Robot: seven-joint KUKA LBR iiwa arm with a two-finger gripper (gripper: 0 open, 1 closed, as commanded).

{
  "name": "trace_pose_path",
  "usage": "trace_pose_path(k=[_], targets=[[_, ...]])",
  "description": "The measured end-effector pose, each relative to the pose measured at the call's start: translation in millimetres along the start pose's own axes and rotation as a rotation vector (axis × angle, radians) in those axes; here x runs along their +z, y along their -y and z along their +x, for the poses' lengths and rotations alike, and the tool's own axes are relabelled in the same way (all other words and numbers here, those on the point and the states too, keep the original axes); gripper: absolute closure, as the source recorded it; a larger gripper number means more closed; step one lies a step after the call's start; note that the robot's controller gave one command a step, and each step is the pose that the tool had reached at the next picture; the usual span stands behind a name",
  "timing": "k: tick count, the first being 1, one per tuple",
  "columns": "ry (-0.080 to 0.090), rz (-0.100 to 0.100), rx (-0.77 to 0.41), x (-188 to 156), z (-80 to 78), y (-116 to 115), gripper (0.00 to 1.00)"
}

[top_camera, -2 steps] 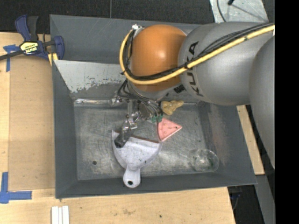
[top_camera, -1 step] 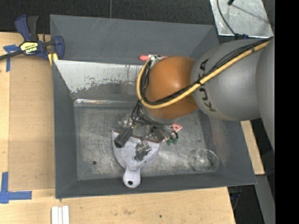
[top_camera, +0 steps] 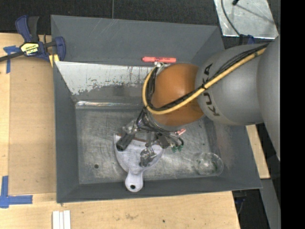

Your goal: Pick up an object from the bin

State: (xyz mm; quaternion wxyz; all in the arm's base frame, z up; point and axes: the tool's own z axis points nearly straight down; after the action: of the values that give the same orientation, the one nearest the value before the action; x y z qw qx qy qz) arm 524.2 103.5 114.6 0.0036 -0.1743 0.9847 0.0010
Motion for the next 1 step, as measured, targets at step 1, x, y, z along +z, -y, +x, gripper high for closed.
trace_pose_path(k=[1], targets=[[0.004,0.000,0.016,6.9,-8.7,3.2,0.00]])
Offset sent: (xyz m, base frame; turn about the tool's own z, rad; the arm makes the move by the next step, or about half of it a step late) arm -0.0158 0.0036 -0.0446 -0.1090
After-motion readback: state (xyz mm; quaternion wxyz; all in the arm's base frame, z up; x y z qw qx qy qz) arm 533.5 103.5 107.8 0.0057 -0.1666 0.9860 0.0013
